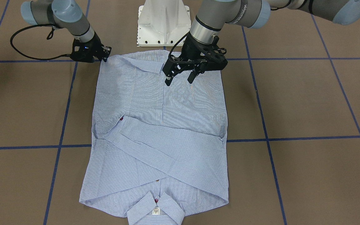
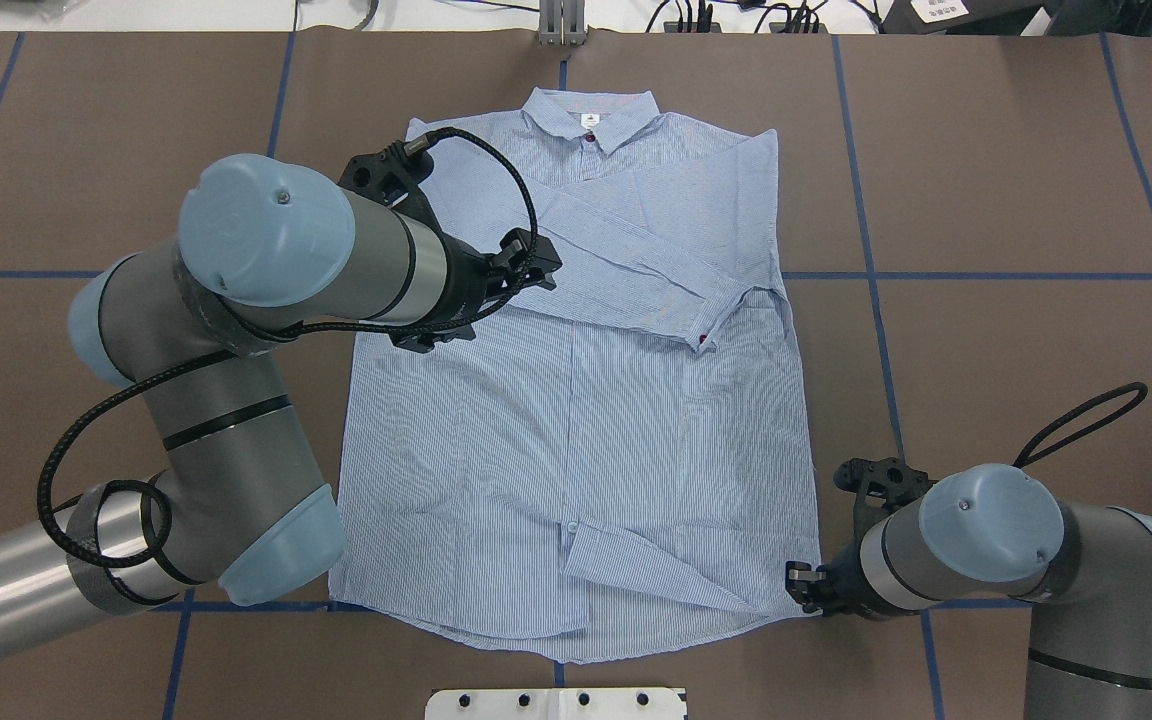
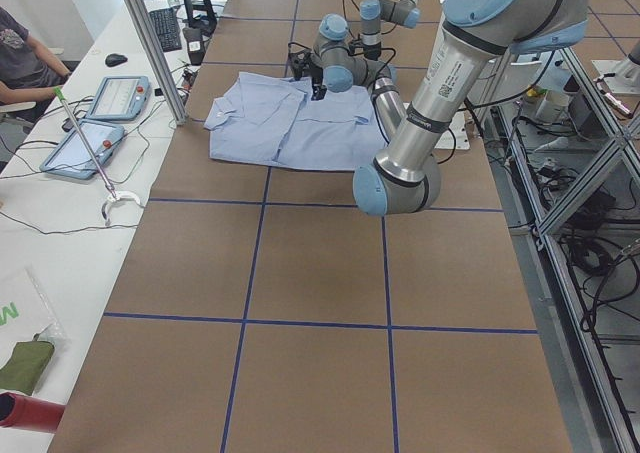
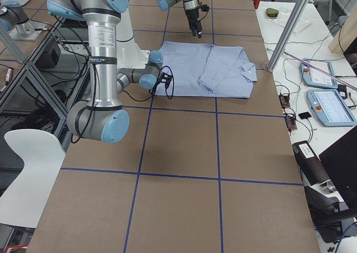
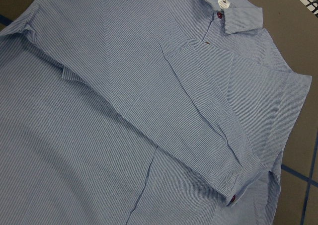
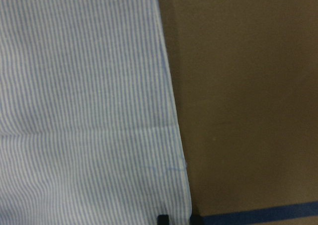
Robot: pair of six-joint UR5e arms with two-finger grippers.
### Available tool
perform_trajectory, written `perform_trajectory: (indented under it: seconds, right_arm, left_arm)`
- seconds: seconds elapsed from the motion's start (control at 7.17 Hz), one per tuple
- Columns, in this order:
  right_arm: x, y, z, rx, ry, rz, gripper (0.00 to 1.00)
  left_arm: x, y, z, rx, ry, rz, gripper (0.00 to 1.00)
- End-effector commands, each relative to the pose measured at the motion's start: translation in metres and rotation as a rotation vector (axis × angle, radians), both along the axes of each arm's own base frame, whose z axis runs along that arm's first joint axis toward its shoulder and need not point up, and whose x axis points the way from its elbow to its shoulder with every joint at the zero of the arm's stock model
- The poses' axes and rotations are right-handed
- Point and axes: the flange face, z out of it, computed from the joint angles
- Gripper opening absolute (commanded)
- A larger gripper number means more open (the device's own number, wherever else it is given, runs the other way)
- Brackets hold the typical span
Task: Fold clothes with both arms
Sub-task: 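Move both grippers to the hem corners nearest the robot and grasp them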
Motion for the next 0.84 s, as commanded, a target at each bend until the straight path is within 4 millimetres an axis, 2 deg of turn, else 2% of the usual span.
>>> perform_trajectory:
  seconds: [0.0,0.14,0.42,0.7]
  right_arm:
    - [0.000,0.000,-0.001,-0.003,0.000,0.003,0.11]
    - [0.005,0.000,-0.009,0.001,-0.014,0.005,0.00]
    - [0.011,0.002,-0.023,0.011,-0.040,0.007,0.00]
    - [0.012,0.001,-0.033,0.022,-0.058,0.014,0.00]
  left_arm:
    - [0.000,0.000,0.000,0.000,0.000,-0.001,1.00]
    - [0.000,0.000,0.003,-0.001,-0.005,0.000,1.00]
    - [0.004,0.007,0.045,-0.030,-0.061,0.018,1.00]
    - [-0.003,0.058,0.081,-0.039,-0.085,0.086,1.00]
